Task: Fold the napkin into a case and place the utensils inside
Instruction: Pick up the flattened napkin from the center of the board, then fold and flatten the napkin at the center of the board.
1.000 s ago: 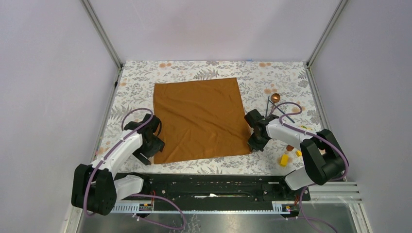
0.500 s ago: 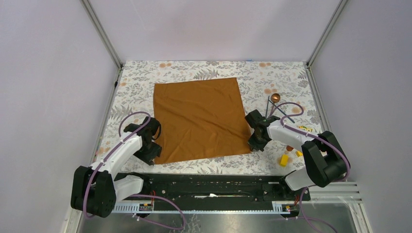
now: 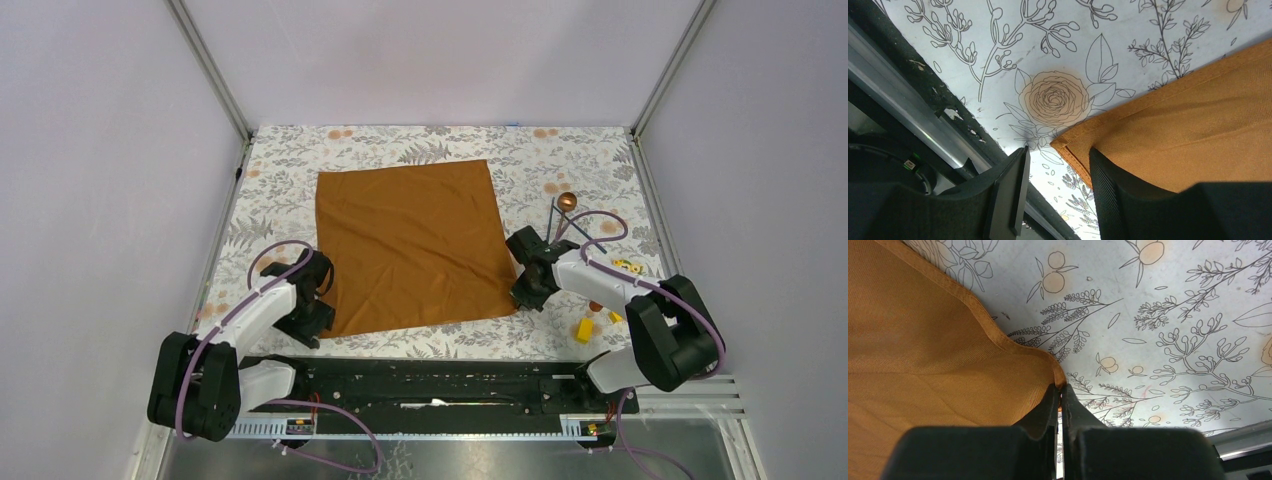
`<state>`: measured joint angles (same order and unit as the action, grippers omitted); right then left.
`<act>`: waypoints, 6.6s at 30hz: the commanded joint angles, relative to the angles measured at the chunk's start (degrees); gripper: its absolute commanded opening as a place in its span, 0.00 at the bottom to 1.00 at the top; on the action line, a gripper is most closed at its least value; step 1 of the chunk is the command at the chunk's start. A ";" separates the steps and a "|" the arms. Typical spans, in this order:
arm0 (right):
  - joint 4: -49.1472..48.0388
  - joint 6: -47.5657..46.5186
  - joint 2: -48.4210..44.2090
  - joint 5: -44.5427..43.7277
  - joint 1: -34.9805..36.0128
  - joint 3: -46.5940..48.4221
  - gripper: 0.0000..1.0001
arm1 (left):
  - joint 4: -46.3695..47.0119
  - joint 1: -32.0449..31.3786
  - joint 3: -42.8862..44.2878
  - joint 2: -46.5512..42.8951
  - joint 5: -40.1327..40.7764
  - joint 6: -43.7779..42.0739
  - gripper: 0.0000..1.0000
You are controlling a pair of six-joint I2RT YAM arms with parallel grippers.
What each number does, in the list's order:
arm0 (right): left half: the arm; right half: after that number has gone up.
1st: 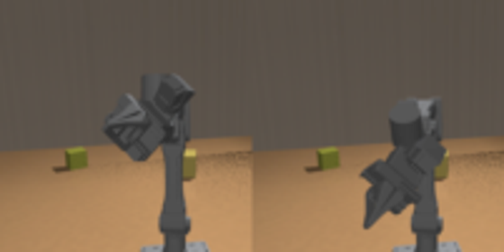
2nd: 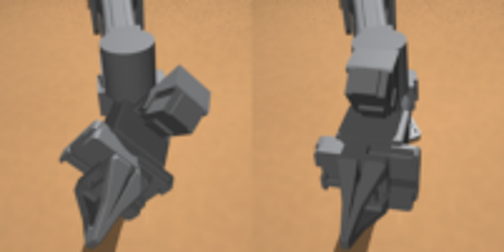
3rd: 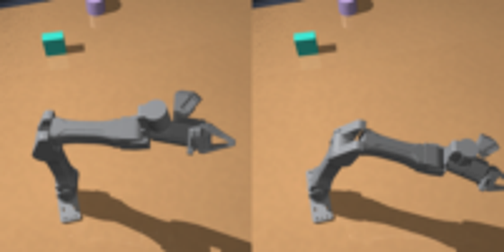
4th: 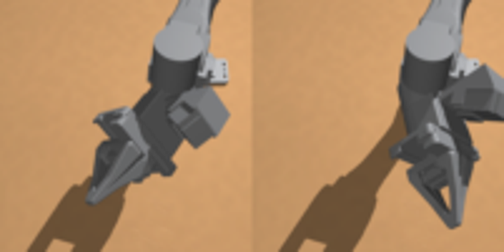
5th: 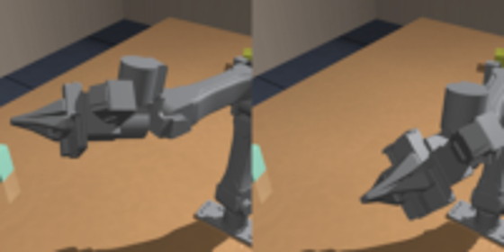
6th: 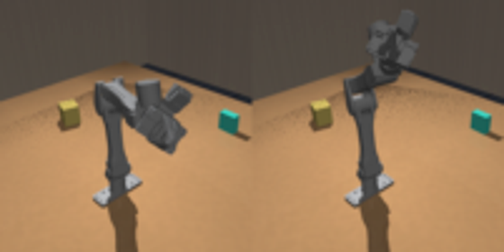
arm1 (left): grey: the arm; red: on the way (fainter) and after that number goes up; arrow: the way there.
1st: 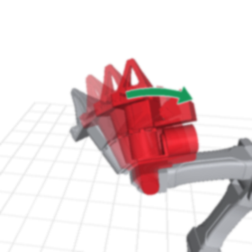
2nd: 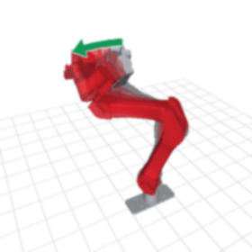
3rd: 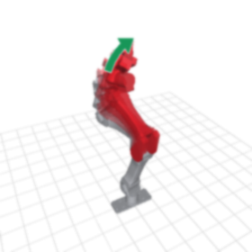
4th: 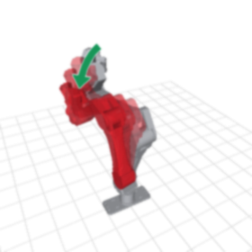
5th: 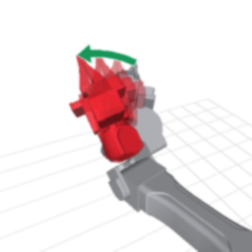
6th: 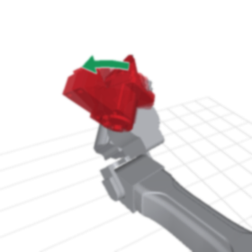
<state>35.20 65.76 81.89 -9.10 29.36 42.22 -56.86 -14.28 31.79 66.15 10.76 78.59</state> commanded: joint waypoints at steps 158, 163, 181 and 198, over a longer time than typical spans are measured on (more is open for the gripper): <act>-23.94 -40.01 14.35 31.55 -16.45 5.09 0.00 | 24.87 17.02 15.31 19.29 -2.77 -39.44 0.00; -22.90 -40.36 13.30 30.57 -16.50 5.32 0.00 | 24.64 17.03 14.95 18.48 -2.18 -39.31 0.00; -20.48 -41.40 8.92 30.59 -16.45 3.58 0.00 | 22.64 17.13 13.51 16.37 -0.12 -37.83 0.00; -22.87 -40.82 12.02 31.29 -16.44 3.19 0.07 | 22.52 17.14 14.18 19.81 1.01 -36.44 0.00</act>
<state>12.43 25.87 94.19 23.49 13.02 45.93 -34.37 2.02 45.39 85.32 6.63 41.95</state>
